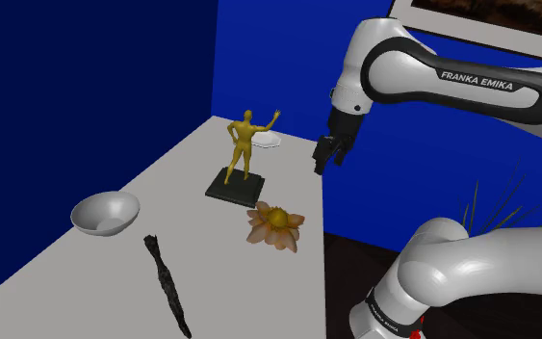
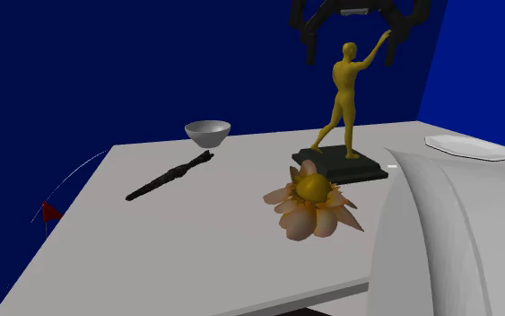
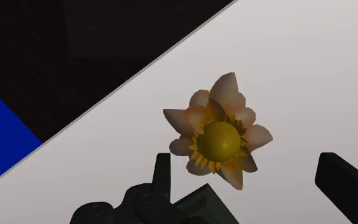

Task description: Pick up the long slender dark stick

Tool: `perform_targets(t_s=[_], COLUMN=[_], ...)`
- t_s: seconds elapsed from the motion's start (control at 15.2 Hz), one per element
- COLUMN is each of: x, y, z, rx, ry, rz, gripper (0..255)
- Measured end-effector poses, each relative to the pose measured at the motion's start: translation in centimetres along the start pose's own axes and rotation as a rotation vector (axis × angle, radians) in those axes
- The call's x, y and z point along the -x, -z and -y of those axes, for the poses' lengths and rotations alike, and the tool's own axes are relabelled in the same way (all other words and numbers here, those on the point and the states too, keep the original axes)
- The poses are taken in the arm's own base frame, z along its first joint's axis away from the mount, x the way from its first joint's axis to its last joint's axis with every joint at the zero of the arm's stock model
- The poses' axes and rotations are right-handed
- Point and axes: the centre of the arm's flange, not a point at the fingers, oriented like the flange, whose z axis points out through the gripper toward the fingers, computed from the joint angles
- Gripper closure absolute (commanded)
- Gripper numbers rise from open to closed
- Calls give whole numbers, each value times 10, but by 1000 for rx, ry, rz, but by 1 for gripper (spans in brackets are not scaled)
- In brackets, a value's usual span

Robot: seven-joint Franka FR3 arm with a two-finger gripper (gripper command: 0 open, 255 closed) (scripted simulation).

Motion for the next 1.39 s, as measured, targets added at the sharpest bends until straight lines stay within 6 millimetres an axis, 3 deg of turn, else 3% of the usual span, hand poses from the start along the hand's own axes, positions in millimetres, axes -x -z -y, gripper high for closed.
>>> perform_targets(t_s=[0.2,1.39], x=[-4,-52], y=[-9,-131], z=[12,198], rx=[-3,-47], ry=[-4,-78], rz=[-1,-28], gripper=[0,0])
